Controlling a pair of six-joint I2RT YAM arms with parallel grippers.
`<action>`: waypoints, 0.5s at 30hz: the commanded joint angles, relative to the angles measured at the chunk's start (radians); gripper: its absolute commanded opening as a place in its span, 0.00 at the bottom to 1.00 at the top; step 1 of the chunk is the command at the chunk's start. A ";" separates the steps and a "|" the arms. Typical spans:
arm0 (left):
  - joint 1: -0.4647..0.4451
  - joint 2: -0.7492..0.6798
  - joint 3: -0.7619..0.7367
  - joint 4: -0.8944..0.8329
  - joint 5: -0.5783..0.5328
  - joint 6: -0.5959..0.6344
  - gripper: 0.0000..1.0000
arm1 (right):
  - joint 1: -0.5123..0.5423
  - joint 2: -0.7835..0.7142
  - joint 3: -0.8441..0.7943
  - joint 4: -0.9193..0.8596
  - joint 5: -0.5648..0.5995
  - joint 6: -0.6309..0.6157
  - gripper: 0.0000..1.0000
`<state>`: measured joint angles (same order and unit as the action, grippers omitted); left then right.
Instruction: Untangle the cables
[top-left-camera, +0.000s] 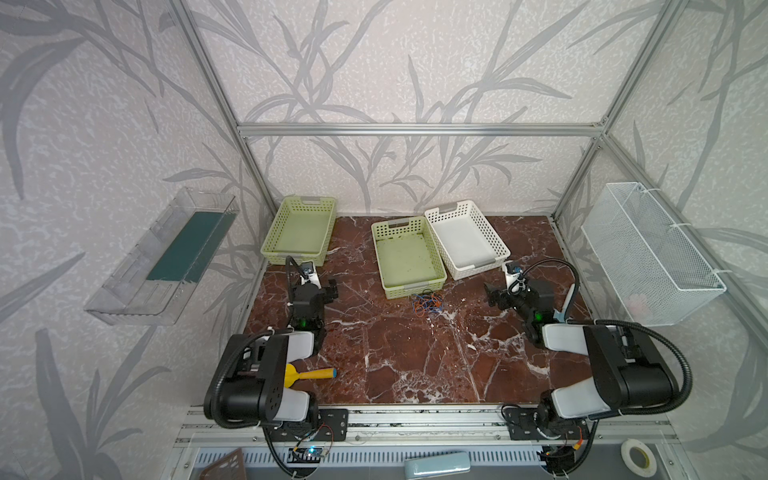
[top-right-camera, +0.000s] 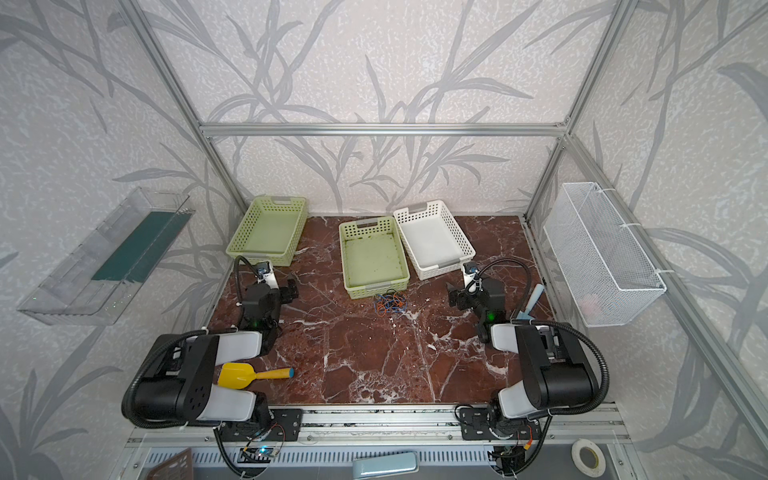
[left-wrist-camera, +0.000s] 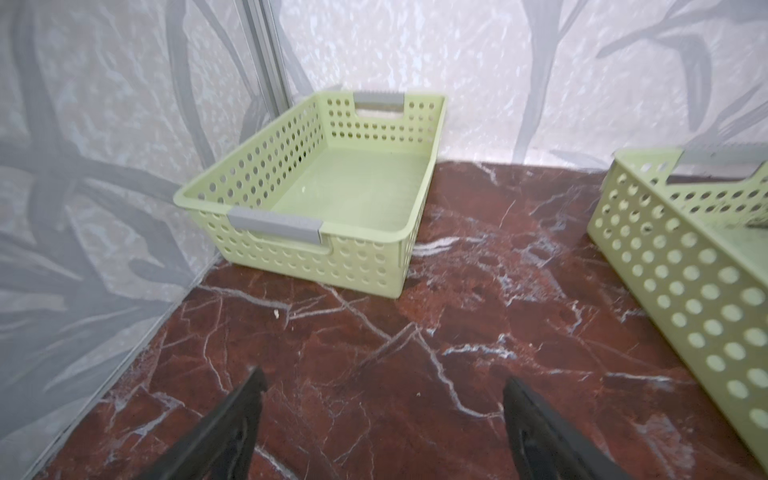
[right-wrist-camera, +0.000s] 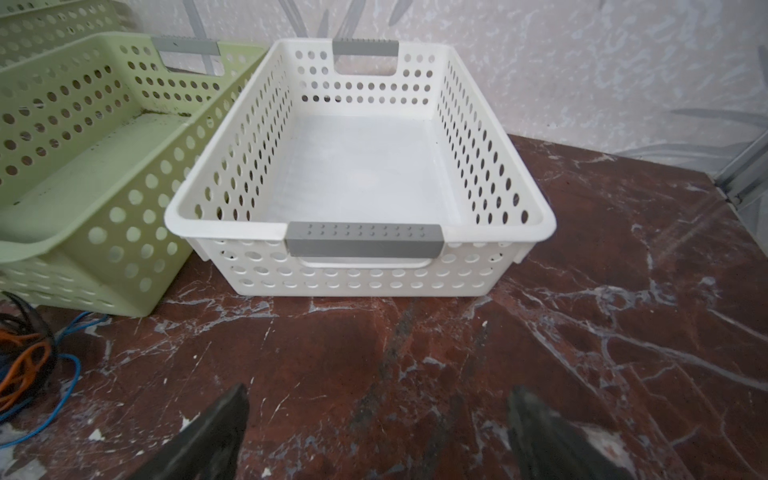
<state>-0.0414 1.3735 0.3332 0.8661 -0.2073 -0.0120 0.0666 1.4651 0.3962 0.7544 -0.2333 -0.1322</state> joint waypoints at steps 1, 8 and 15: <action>-0.031 -0.108 0.062 -0.143 0.011 0.043 0.90 | 0.021 -0.087 0.077 -0.194 -0.047 -0.033 0.89; -0.041 -0.197 0.219 -0.440 0.352 -0.029 0.83 | 0.130 -0.215 0.122 -0.358 -0.103 -0.009 0.82; -0.150 -0.179 0.237 -0.533 0.472 -0.111 0.68 | 0.274 -0.250 0.181 -0.562 -0.180 0.073 0.74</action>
<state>-0.1505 1.1931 0.5568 0.4393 0.1658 -0.0994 0.3248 1.2297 0.5617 0.3012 -0.3439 -0.1310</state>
